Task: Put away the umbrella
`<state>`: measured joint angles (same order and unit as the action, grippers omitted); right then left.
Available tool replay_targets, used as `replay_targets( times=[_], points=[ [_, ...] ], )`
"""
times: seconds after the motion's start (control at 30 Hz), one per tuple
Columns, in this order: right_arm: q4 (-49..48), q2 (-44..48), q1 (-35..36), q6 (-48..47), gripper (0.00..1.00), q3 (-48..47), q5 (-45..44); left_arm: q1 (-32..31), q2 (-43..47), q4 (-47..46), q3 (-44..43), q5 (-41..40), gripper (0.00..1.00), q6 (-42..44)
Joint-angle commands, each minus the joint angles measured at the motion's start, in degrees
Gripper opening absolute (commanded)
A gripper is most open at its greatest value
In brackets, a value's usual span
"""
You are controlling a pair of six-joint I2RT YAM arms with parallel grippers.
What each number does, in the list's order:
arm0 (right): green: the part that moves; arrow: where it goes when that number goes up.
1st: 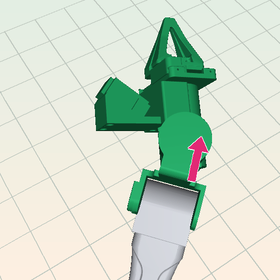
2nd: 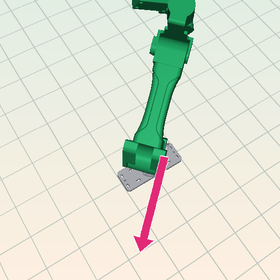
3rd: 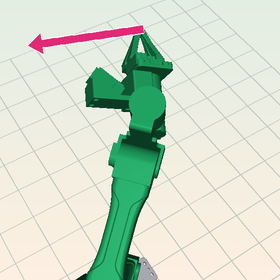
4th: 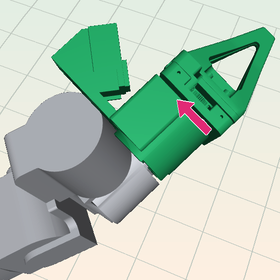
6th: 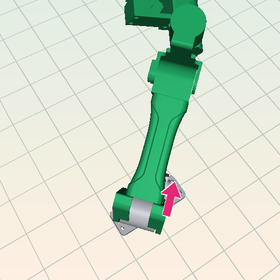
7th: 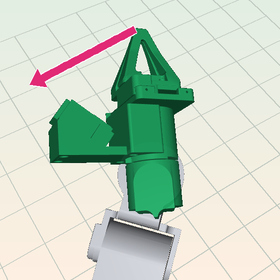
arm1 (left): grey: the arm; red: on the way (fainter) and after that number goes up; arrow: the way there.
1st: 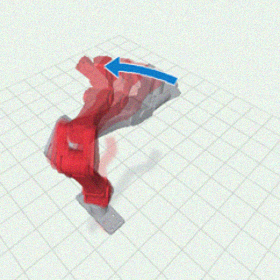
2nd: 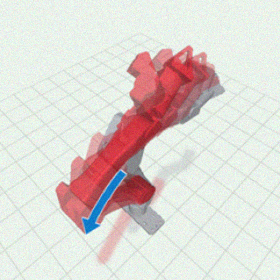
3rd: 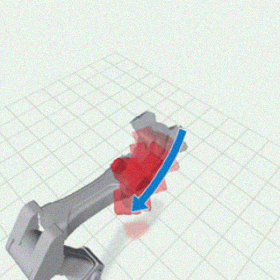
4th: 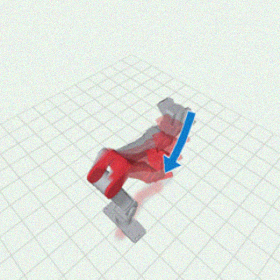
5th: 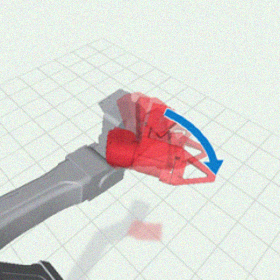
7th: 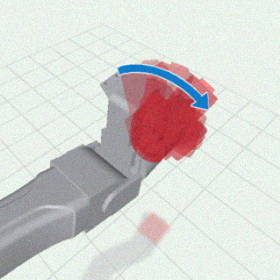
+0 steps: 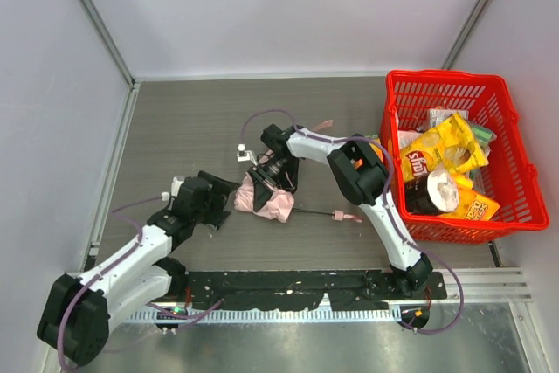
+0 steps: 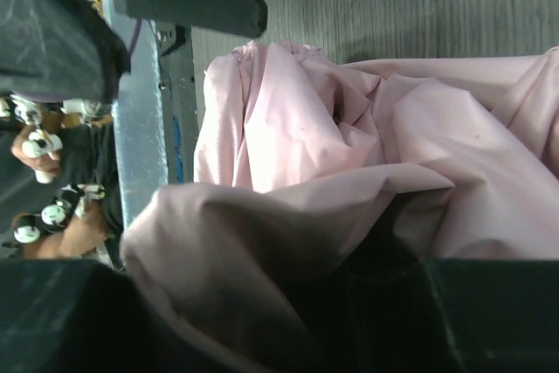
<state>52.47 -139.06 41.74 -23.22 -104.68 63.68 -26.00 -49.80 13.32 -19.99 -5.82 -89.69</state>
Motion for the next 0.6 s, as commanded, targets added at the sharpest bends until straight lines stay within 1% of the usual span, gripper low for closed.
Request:
replay_targets(
  times=[0.0,0.03,0.13,0.27,0.33,0.4,0.47,0.57],
  points=[
    [-10.25,-2.88,0.63,10.29,0.01,6.67,-6.12,-1.51,-1.96,-10.6,1.53,-0.14,1.0,-4.09],
    [-11.93,-2.36,0.63,12.39,0.01,7.29,-5.68,-1.6,-2.66,-11.47,2.05,-0.33,1.0,-4.26],
    [-16.16,-1.65,0.63,14.78,0.01,8.88,-5.06,-2.12,-4.59,-12.7,3.11,-1.12,1.0,-6.37],
    [-17.39,-1.56,0.45,15.66,0.01,8.88,-5.06,-2.91,-10.82,-16.83,3.03,0.81,1.0,-7.78],
    [-17.66,-1.65,0.45,15.66,0.01,9.06,-4.27,-3.7,-13.82,-18.94,3.11,0.12,0.99,-8.22],
    [-17.75,-1.65,0.45,15.49,0.01,9.32,-3.39,-4.93,-16.11,-23.67,3.81,-0.32,0.97,-8.4],
    [-17.75,-1.74,0.45,15.14,0.01,9.32,-3.13,-6.51,-17.08,-27.28,4.08,-3.64,0.96,-6.91],
    [-17.49,-2.0,0.28,14.7,0.01,9.41,-1.98,-8.1,-17.61,-27.65,4.87,-7.26,0.94,-6.2]
  ],
)
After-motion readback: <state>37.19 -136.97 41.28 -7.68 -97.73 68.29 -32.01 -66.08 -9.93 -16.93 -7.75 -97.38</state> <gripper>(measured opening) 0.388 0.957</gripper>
